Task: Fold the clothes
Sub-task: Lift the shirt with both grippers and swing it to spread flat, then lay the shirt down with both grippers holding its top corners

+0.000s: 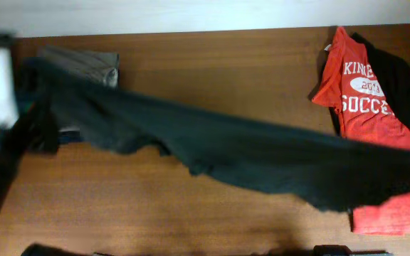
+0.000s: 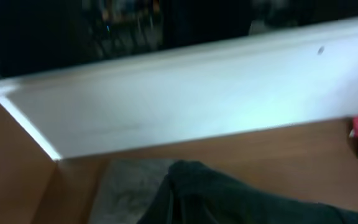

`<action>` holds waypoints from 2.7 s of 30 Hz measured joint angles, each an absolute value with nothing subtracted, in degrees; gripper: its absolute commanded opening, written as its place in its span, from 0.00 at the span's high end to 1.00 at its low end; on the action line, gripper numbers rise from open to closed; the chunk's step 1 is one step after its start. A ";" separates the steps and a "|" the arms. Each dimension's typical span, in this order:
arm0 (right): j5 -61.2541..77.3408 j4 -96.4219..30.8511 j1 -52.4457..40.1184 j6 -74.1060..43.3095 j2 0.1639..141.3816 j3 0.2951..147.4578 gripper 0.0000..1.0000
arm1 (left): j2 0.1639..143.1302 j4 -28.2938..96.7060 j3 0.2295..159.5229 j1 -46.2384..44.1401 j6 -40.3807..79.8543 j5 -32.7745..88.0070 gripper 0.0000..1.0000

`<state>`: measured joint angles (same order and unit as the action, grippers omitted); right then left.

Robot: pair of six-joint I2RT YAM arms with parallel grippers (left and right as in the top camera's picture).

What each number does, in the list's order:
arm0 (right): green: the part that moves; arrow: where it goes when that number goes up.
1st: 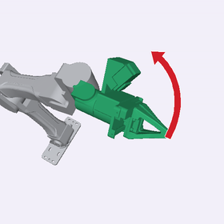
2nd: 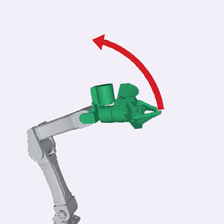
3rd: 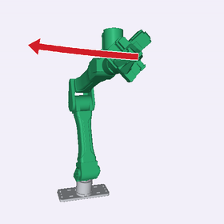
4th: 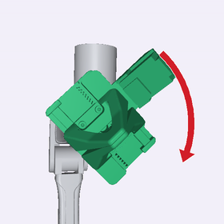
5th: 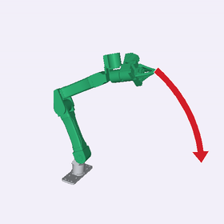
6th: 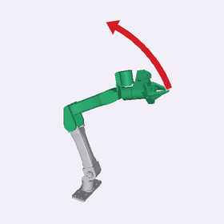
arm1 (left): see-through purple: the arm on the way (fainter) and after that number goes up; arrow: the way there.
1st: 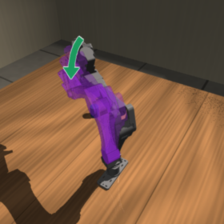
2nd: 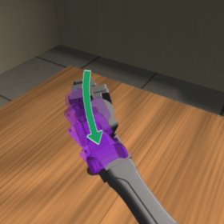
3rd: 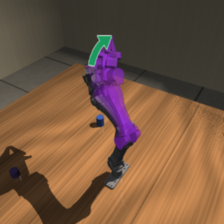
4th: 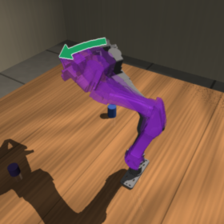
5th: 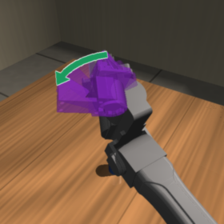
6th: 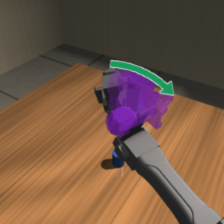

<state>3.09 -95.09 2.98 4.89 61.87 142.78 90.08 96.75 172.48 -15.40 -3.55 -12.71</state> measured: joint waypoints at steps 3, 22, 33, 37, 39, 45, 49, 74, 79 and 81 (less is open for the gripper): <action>3.53 -96.03 2.98 4.54 60.93 147.55 0.96 | 86.39 96.77 172.48 -15.40 -3.55 -12.49 1.00; 3.07 -94.70 2.98 3.25 60.90 149.05 0.96 | 82.96 95.57 166.63 -15.40 -3.55 -12.53 1.00; 2.22 -94.45 2.98 3.55 79.24 134.65 0.96 | 99.94 91.85 152.70 -15.40 -3.55 -15.09 1.00; 2.11 -94.13 2.98 3.81 89.65 133.27 0.96 | 106.24 89.69 152.22 -15.38 -3.57 -15.49 1.00; 1.93 -92.53 2.98 4.29 96.31 133.25 0.96 | 110.21 86.26 152.27 -15.40 -3.62 -15.75 1.00; 1.72 -82.94 3.03 5.02 111.00 133.16 0.96 | 122.85 77.12 152.29 -15.38 -5.32 -16.47 1.00; 1.74 -74.56 3.14 5.17 119.17 133.12 0.96 | 132.35 69.71 152.18 -15.29 -6.92 -16.56 1.00; 10.68 -62.02 9.32 5.17 133.93 133.05 0.96 | 145.86 53.43 152.07 -6.61 -7.94 -9.30 0.99; 11.11 -66.08 9.34 5.21 133.93 133.05 0.96 | 145.93 60.31 152.09 -7.44 -8.45 -8.71 0.92; 11.14 -67.22 9.41 5.19 133.93 133.05 0.96 | 145.95 61.93 152.07 -7.42 -8.78 -8.80 0.99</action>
<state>11.14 -67.22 9.41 5.19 133.93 133.05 145.95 61.93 152.07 -7.42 -8.78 -8.80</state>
